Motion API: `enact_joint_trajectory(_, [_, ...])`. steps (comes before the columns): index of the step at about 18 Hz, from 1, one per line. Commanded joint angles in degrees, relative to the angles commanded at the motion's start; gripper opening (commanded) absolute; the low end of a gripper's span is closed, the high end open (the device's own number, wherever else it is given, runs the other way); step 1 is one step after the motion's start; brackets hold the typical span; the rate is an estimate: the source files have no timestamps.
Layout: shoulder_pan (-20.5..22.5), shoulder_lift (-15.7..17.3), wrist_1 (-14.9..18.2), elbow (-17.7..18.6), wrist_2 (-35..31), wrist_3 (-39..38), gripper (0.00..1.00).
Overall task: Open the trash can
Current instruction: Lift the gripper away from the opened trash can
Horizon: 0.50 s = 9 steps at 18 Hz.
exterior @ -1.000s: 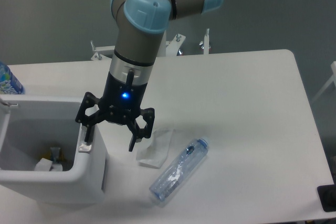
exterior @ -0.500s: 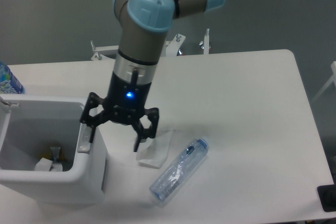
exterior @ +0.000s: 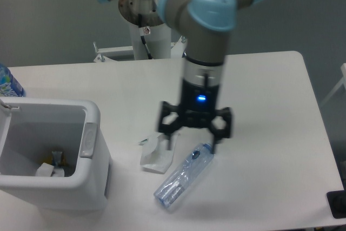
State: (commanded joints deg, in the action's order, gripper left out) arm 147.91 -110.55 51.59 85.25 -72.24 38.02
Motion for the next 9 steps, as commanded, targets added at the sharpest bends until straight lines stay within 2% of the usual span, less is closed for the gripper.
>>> enact_joint_trajectory(2, [1.41,-2.72,-0.09,0.17,-3.77,8.7,1.0])
enact_joint_trajectory(6, [2.38,-6.24,-0.18,0.0,-9.32,19.35,1.0])
enact_joint_trajectory(9, [2.73,-6.6,-0.09,0.7,-11.52,23.85,1.0])
